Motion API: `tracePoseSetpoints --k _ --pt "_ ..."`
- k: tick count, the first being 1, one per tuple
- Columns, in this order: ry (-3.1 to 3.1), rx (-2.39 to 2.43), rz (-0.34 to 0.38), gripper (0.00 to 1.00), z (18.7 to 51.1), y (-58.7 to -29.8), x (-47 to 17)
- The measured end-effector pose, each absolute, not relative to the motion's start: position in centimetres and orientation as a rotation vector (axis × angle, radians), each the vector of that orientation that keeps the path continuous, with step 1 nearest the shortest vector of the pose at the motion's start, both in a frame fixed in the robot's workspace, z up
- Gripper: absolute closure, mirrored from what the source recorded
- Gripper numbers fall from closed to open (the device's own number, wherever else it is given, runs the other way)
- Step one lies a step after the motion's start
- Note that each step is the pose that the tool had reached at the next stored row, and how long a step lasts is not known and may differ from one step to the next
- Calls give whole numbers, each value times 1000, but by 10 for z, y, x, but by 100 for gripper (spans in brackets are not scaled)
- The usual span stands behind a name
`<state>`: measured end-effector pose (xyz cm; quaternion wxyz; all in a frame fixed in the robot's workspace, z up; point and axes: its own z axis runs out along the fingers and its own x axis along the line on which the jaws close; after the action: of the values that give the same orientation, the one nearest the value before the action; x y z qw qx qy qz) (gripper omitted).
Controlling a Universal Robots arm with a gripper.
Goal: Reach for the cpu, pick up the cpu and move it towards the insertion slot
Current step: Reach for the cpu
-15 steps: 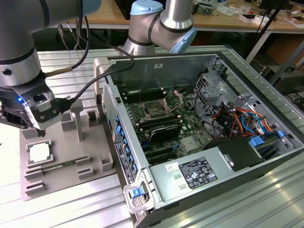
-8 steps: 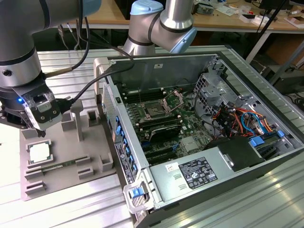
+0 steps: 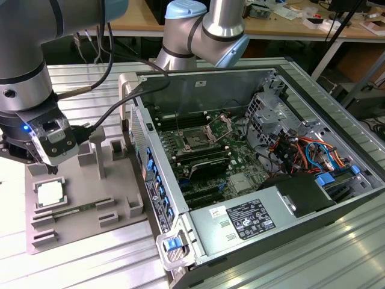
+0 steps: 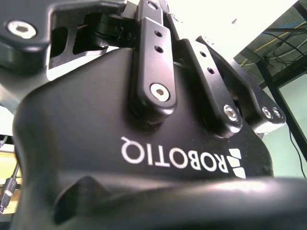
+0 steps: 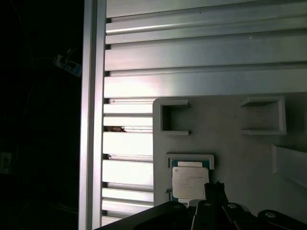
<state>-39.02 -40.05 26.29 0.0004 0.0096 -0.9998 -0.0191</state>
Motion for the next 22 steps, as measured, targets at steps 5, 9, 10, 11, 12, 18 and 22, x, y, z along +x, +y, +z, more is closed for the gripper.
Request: tracePoseSetpoints --k 5,9,10,11,12,18,22 --pt "-3140 30 -60 89 262 -401 -390" --pt "-3140 30 -60 89 261 -401 -390" --pt "-3140 30 -60 89 261 -401 -390" --pt "-3140 30 -60 89 261 -401 -390" --pt "-3140 30 -60 89 261 -401 -390" --pt "-3140 30 -60 89 260 -401 -390" --pt "-3140 30 -60 89 258 -402 -390"
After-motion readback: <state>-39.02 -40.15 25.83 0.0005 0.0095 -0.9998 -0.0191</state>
